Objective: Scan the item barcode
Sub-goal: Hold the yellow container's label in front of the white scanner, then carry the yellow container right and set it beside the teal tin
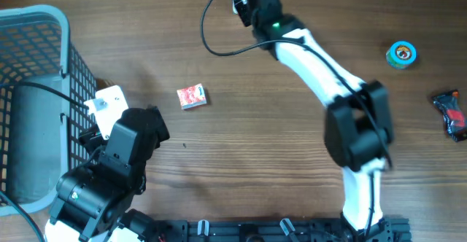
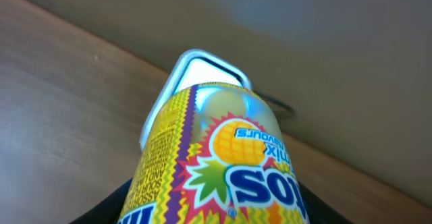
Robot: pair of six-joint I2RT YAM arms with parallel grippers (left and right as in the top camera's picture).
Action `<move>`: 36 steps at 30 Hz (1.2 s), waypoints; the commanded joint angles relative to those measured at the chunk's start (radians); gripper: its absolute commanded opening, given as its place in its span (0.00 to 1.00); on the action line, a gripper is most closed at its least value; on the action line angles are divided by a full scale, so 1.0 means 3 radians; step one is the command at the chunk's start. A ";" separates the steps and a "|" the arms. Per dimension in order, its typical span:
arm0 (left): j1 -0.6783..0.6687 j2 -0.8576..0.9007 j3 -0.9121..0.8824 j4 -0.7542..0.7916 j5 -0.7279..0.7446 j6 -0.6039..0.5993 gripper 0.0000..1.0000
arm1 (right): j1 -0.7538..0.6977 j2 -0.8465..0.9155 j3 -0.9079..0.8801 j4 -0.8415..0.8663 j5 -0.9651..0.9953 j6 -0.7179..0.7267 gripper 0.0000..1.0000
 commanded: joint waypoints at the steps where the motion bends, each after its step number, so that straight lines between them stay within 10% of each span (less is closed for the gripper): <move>1: -0.0014 -0.0003 -0.0022 0.0010 -0.0074 -0.0086 1.00 | 0.0004 -0.0598 0.0048 -0.0595 0.0217 0.0028 0.37; 11: -0.0015 0.0042 -0.0022 0.0263 0.0058 -0.0243 1.00 | -0.0394 -0.0865 0.0042 -0.2338 0.0175 0.0120 0.47; 36: -0.0015 0.1300 -0.0022 0.1134 0.1094 -0.0230 1.00 | -0.2379 -0.0563 0.0018 -0.2480 -0.0867 0.0215 0.61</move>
